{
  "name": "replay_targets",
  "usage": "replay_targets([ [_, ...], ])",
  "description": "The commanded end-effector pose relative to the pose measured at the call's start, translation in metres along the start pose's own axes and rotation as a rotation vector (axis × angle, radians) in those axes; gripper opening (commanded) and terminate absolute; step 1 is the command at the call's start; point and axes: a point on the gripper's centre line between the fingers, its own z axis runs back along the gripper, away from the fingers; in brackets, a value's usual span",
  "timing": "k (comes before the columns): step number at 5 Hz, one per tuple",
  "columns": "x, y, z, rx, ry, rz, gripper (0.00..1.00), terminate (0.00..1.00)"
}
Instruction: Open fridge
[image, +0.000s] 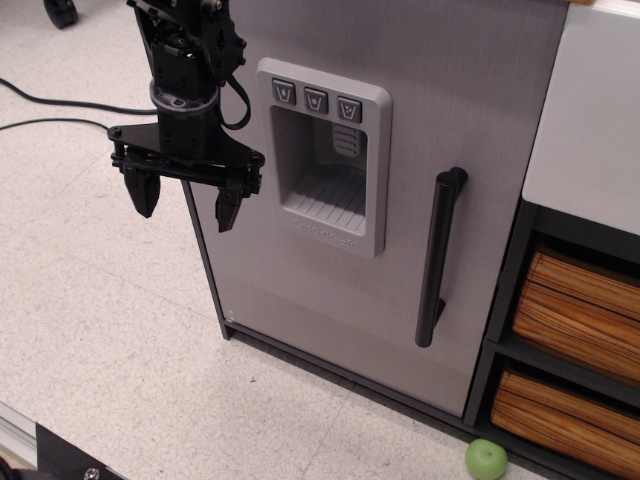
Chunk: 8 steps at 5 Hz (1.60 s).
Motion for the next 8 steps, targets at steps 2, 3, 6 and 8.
replay_targets([
  [2,0.006,-0.04,0.009,-0.027,-0.002,-0.043,1.0,0.0],
  [3,0.004,-0.083,0.024,-0.071,-0.052,-0.155,1.0,0.0],
  [6,-0.003,-0.159,0.061,-0.21,-0.223,-0.308,1.0,0.0],
  [8,0.009,-0.176,0.066,-0.269,-0.268,-0.339,1.0,0.0],
])
